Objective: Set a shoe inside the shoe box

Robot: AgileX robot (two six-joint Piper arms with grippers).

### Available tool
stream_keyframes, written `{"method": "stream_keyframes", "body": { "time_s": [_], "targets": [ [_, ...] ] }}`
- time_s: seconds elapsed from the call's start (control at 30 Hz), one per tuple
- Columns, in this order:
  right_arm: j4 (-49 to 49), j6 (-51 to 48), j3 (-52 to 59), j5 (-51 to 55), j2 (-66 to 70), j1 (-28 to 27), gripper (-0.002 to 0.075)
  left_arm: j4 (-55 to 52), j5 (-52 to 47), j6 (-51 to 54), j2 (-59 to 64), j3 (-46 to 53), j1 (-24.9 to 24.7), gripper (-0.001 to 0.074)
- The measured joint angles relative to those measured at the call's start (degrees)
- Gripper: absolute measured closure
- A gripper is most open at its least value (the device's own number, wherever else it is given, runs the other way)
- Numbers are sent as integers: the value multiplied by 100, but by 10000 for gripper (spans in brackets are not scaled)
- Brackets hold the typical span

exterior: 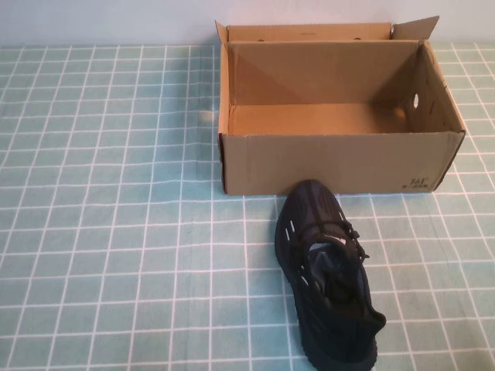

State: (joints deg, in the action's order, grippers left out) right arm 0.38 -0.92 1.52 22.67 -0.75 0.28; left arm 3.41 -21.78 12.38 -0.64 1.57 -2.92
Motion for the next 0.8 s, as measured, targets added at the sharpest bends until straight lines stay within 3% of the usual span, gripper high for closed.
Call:
{"method": "stream_keyframes", "body": {
  "time_s": [0.8],
  "targets": [
    [-71, 0, 0, 0, 0, 0, 735, 0, 0, 0, 0, 0, 0, 738]
  ]
}}
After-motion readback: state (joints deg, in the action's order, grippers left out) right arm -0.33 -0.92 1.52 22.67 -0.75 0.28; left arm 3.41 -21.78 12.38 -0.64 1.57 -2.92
